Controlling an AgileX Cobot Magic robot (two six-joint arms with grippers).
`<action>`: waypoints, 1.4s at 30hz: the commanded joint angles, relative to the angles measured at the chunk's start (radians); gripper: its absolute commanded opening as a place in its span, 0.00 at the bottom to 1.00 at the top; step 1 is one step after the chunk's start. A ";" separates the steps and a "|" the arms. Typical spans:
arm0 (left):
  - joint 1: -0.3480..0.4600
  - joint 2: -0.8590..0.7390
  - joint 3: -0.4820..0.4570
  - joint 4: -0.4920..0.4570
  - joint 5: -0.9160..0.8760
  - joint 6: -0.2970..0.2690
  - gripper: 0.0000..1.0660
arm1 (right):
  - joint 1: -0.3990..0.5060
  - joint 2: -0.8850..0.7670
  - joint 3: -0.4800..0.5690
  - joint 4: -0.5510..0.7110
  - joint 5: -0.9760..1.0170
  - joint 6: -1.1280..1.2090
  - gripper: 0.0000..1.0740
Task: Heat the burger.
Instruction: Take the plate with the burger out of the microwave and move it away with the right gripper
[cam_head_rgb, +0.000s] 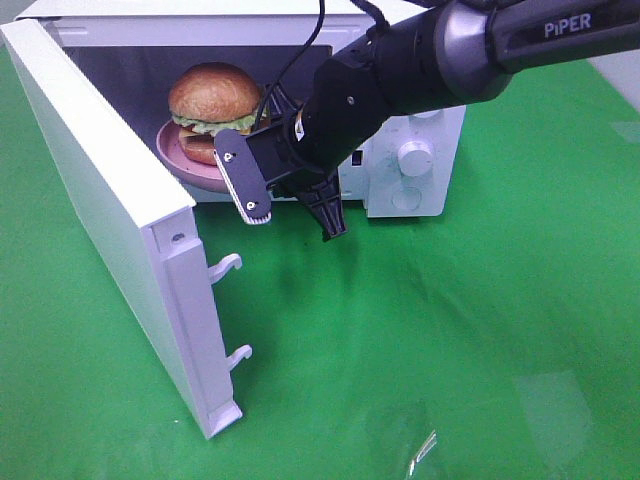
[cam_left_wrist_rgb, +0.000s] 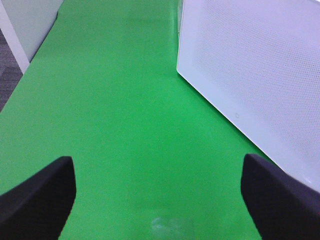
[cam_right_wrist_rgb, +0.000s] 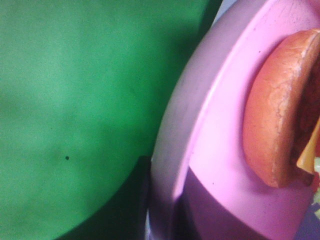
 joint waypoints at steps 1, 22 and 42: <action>0.001 -0.015 0.000 -0.005 -0.010 -0.001 0.77 | 0.001 -0.071 0.048 -0.027 -0.051 0.012 0.00; 0.001 -0.015 0.000 -0.005 -0.010 -0.001 0.77 | 0.026 -0.305 0.355 -0.044 -0.118 0.013 0.00; 0.001 -0.015 0.000 -0.005 -0.010 -0.001 0.77 | 0.026 -0.602 0.713 -0.071 -0.174 0.040 0.00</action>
